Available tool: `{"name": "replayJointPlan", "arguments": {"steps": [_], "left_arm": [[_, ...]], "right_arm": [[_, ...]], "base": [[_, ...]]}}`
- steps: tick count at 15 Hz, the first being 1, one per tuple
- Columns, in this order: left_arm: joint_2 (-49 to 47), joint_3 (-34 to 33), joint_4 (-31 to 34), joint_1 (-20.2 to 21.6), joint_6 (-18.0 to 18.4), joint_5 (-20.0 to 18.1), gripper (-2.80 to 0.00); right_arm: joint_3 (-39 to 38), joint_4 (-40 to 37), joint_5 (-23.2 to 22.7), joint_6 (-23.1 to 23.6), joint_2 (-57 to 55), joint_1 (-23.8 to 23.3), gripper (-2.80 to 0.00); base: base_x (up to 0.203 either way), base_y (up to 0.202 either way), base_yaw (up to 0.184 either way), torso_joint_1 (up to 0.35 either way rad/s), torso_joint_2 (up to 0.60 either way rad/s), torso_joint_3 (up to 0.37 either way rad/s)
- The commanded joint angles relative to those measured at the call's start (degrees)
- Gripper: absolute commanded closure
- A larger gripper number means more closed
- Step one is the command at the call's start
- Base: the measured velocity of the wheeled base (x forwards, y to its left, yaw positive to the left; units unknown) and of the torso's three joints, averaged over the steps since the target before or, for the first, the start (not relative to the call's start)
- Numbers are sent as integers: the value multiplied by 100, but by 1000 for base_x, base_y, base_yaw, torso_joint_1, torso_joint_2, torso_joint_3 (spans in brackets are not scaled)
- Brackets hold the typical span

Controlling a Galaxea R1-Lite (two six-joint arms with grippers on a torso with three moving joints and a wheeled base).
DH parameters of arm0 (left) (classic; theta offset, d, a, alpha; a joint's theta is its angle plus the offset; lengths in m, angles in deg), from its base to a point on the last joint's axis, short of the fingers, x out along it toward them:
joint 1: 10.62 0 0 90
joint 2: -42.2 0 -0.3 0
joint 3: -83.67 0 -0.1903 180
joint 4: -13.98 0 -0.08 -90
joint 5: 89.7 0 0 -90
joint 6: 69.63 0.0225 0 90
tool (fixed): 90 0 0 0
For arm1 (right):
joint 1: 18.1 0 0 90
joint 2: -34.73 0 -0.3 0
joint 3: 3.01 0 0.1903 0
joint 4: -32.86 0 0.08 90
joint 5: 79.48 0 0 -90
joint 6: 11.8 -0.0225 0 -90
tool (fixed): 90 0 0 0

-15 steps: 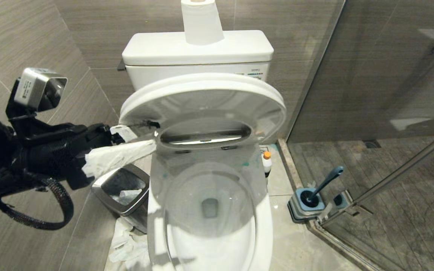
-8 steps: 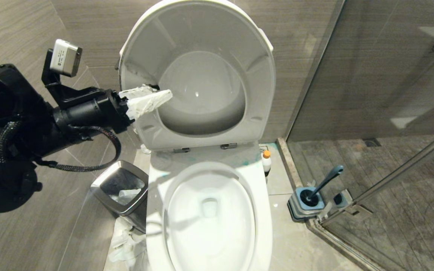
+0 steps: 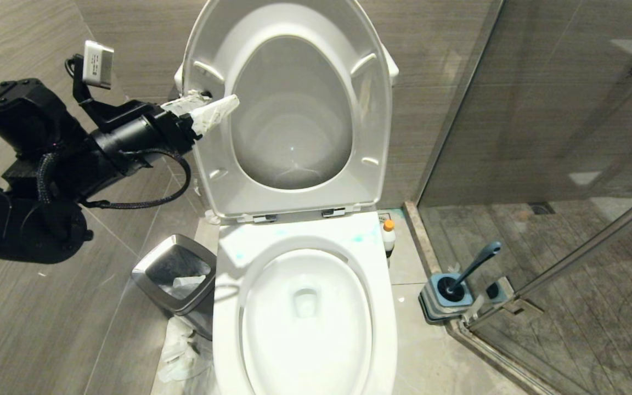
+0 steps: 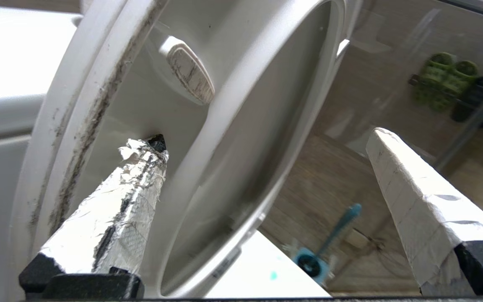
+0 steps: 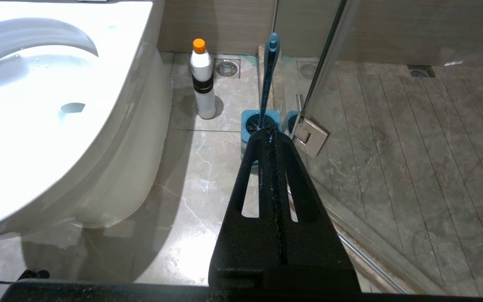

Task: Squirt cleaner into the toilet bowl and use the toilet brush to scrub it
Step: Use the left hand to lift the toilet lid slightly

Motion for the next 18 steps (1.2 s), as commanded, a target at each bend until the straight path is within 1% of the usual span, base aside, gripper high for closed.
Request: {"name": "replayJointPlan", "arguments": {"steps": [1, 3, 4, 11, 13, 15, 18], "left_arm": [[-302, 337, -39, 15, 14, 121, -280], [-495, 577, -39, -23, 174, 665, -280], [-556, 615, -39, -19, 201, 770, -280], [-690, 617, 30, 8, 173, 844, -280], [-871, 616, -78, -7, 264, 848, -280], [-997, 615, -171, -10, 441, 862, -280], [-867, 608, -169, 7, 422, 861, -280]], "right_arm": [[1, 2, -4, 3, -9, 0, 0], [1, 2, -4, 3, -9, 0, 0], [1, 2, -4, 3, -9, 0, 0], [1, 2, -4, 3, -9, 0, 0], [1, 2, 1, 3, -9, 0, 0], [1, 2, -4, 3, -9, 0, 0], [1, 2, -4, 3, -9, 0, 0]], "base": [[0, 0, 0, 0, 0, 0], [0, 0, 0, 0, 0, 0], [0, 0, 0, 0, 0, 0], [0, 0, 0, 0, 0, 0], [0, 0, 0, 0, 0, 0], [0, 0, 0, 0, 0, 0], [0, 0, 0, 0, 0, 0]]}}
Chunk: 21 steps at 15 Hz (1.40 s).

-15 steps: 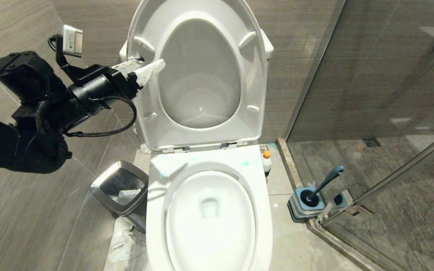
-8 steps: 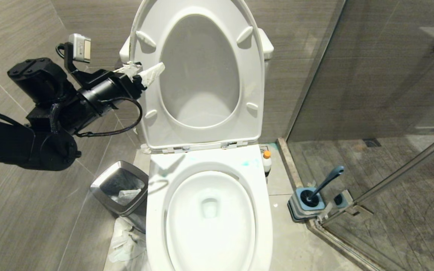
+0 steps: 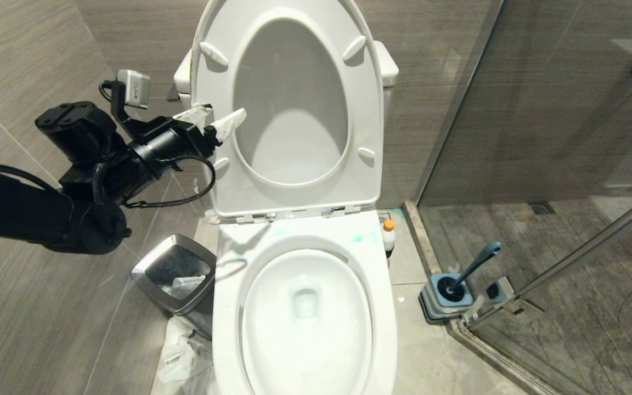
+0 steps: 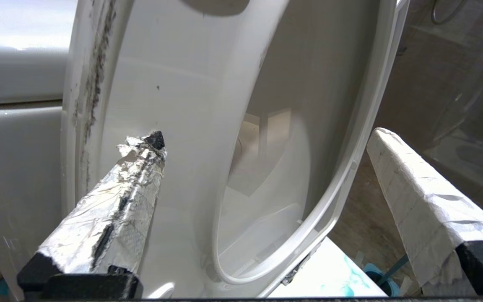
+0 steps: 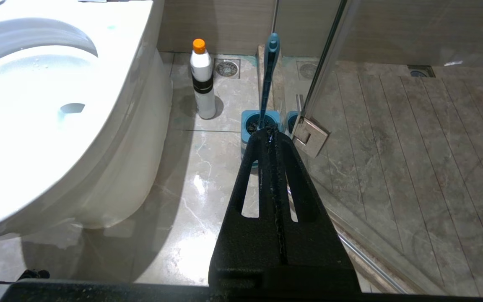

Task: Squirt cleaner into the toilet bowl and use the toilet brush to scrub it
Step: Use the left hand to lift the toilet lid slightly, then pour in the cleaning agent

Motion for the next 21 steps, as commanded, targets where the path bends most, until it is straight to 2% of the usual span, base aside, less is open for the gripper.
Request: {"name": "replayJointPlan", "arguments": {"steps": [1, 3, 5, 7, 8, 12, 13, 14, 16, 19, 21], "left_arm": [[244, 2, -15, 23, -60, -23, -280], [647, -7, 64, 95, -133, -16, -280], [1265, -73, 552, 123, -379, 10, -280], [1975, -81, 1552, 144, -771, 24, -280], [2295, -56, 2262, 163, -944, 21, -280], [3017, 80, 4562, 399, -1183, 19, -280], [3148, 81, 5018, 428, -1163, 34, 0], [3277, 85, 5319, 428, -1113, 64, 0], [3440, 63, 5578, 425, -678, 255, 0], [3776, 64, 5978, 530, -245, 946, 0], [4201, 57, 6342, 540, 36, 1226, 0]], "right_arm": [[-1, 2, -4, 4, -9, 0, 0], [-1, 2, -4, 4, -9, 0, 0], [-1, 2, -4, 4, -9, 0, 0], [-1, 2, -4, 4, -9, 0, 0], [-1, 2, -4, 4, -9, 0, 0], [-1, 2, -4, 4, -9, 0, 0], [-1, 2, -4, 4, -9, 0, 0], [-1, 2, -4, 4, -9, 0, 0], [-1, 2, -4, 4, -9, 0, 0], [-1, 2, -4, 4, -9, 0, 0], [-1, 2, -4, 4, -9, 0, 0]], "base": [[0, 0, 0, 0, 0, 0], [0, 0, 0, 0, 0, 0], [0, 0, 0, 0, 0, 0], [0, 0, 0, 0, 0, 0], [0, 0, 0, 0, 0, 0], [0, 0, 0, 0, 0, 0], [0, 0, 0, 0, 0, 0], [0, 0, 0, 0, 0, 0], [0, 0, 0, 0, 0, 0], [0, 0, 0, 0, 0, 0], [0, 0, 0, 0, 0, 0]]}}
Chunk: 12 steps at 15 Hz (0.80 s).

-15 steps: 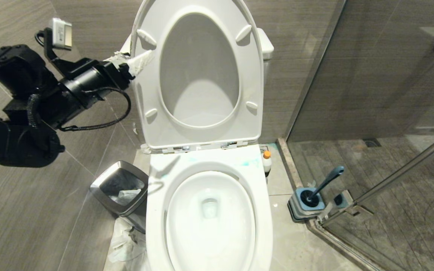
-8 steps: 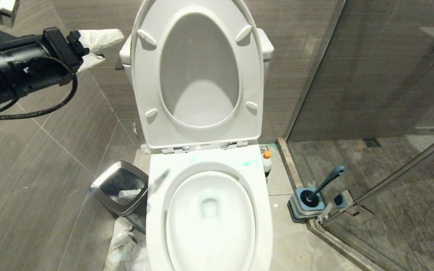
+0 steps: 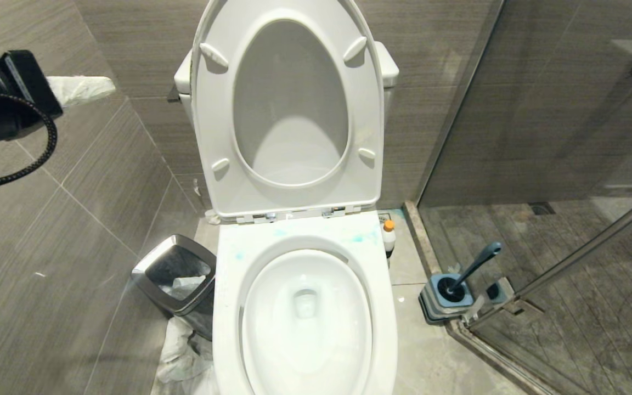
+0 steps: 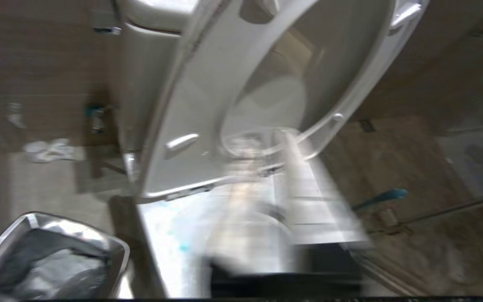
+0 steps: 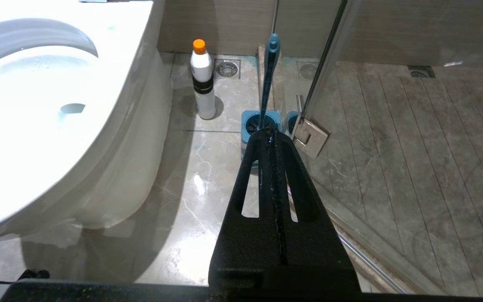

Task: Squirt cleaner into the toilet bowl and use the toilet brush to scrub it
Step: Pour in the cleaning agent

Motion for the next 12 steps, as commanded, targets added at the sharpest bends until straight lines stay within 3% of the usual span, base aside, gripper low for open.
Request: {"name": "replayJointPlan", "arguments": {"steps": [1, 3, 5, 8, 12], "left_arm": [[684, -6, 371, 16, 338, 157, 0], [1240, -2, 756, 112, 765, 209, 0], [1795, -48, 950, 469, 1052, 212, 0], [2831, -308, 1130, 665, 1161, 236, 0], [4277, -955, 1628, 1247, 1195, 148, 0]], "right_arm": [[-1, 2, 7, 3, -9, 0, 0], [-1, 2, -2, 3, -9, 0, 0], [-1, 2, -2, 3, -9, 0, 0], [-1, 2, -2, 3, -9, 0, 0], [-1, 2, -2, 3, -9, 0, 0]], "base": [[0, 0, 0, 0, 0, 0], [0, 0, 0, 0, 0, 0], [0, 0, 0, 0, 0, 0], [0, 0, 0, 0, 0, 0], [0, 0, 0, 0, 0, 0]]}}
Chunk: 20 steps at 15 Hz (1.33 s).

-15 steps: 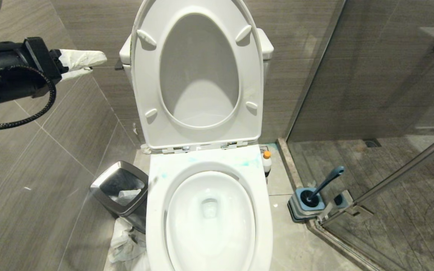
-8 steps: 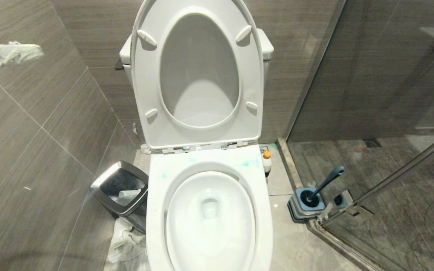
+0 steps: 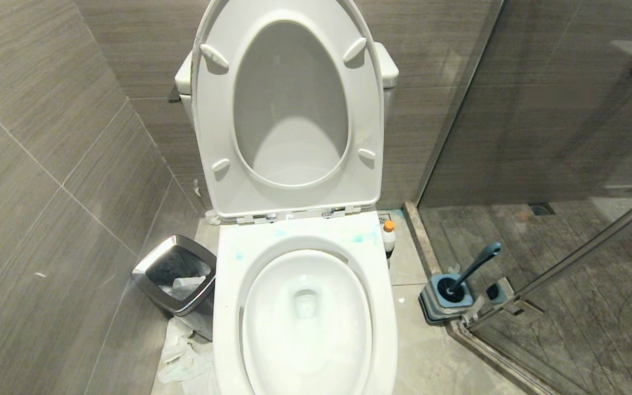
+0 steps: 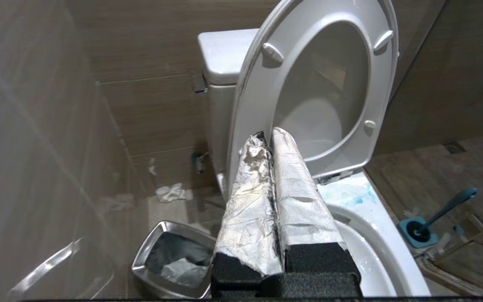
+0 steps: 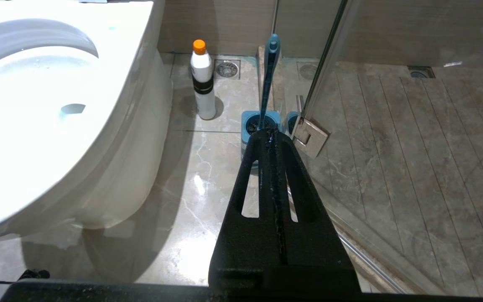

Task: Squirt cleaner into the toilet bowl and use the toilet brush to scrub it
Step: Pour in the cleaning agent

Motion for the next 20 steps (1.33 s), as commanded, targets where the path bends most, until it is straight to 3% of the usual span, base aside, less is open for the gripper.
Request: {"name": "replayJointPlan", "arguments": {"steps": [1, 3, 6, 9, 12, 16, 20], "left_arm": [[1228, -539, 202, 257, -4, -88, 0], [1951, -1061, 493, 160, 54, -122, 0], [2573, -1545, 1038, -269, 416, -76, 0], [3008, -1842, 1141, -702, 611, 85, 0], [3726, -2358, 1336, -699, 699, 192, 0], [4182, -3382, 1124, -706, 848, 519, 0], [4187, -4588, 262, -706, 877, 1047, 0]], "right_arm": [[-1, 2, 8, 3, -9, 0, 0], [-1, 2, 0, 3, -9, 0, 0], [-1, 2, 1, 3, -9, 0, 0], [-1, 2, 0, 3, -9, 0, 0], [-1, 2, 0, 3, -9, 0, 0], [-1, 2, 0, 3, -9, 0, 0], [-1, 2, 0, 3, -9, 0, 0]], "base": [[0, 0, 0, 0, 0, 0], [0, 0, 0, 0, 0, 0], [0, 0, 0, 0, 0, 0], [0, 0, 0, 0, 0, 0], [0, 0, 0, 0, 0, 0], [0, 0, 0, 0, 0, 0], [0, 0, 0, 0, 0, 0]]}}
